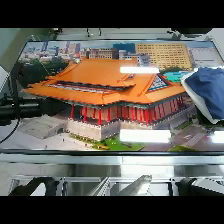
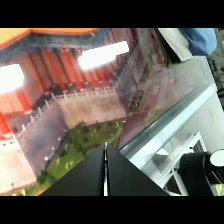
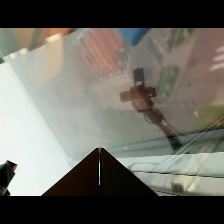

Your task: Fold the shirts.

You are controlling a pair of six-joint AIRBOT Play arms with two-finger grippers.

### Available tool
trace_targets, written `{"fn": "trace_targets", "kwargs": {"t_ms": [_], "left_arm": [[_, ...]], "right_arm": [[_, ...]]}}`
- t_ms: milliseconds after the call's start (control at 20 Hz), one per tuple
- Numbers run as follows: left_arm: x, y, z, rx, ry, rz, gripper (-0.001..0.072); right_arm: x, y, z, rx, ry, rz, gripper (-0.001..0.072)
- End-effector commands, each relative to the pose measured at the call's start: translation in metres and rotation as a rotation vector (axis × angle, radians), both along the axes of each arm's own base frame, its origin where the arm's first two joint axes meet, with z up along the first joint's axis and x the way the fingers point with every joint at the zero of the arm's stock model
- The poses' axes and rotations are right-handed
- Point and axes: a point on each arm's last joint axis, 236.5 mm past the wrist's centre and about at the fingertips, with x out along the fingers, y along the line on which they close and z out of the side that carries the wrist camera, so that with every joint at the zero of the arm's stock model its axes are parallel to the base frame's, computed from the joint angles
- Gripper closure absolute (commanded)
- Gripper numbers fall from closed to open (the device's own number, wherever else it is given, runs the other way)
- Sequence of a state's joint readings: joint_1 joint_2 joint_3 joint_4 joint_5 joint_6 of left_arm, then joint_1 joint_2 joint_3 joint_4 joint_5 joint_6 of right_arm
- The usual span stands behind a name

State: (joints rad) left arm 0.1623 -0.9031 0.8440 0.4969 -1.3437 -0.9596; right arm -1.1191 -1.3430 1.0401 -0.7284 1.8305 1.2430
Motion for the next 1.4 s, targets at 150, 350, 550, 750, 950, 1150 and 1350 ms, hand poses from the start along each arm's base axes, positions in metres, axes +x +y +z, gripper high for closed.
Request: {"fn": "trace_targets", "kwargs": {"t_ms": [150,350,550,750,950,1150,1350], "left_arm": [[-0.006,-0.029,0.014,-0.003,-0.009,-0.111,0.07],[-0.023,-0.027,0.009,-0.022,0.041,-0.023,0.0699],[-0.055,-0.03,-0.013,-0.031,0.093,-0.018,0.0699],[-0.065,-0.031,-0.018,-0.031,0.1,-0.028,0.0699],[-0.063,-0.031,-0.024,-0.035,0.13,-0.031,0.0698],[-0.056,-0.031,-0.037,-0.042,0.191,-0.027,0.0699],[-0.052,-0.03,-0.047,-0.044,0.231,-0.025,0.0699]], "right_arm": [[0.061,0.112,0.099,-0.016,-0.445,0.205,0.0698],[0.071,0.228,0.129,-0.241,-0.756,0.469,0.0698],[0.035,0.326,0.118,-0.332,-0.892,0.64,0.0698],[0.02,0.364,0.101,-0.311,-0.868,0.682,0.0698],[0.02,0.369,0.096,-0.295,-0.851,0.691,0.0698],[0.02,0.369,0.096,-0.295,-0.851,0.69,0.0698],[0.02,0.369,0.096,-0.295,-0.851,0.69,0.0698]]}}
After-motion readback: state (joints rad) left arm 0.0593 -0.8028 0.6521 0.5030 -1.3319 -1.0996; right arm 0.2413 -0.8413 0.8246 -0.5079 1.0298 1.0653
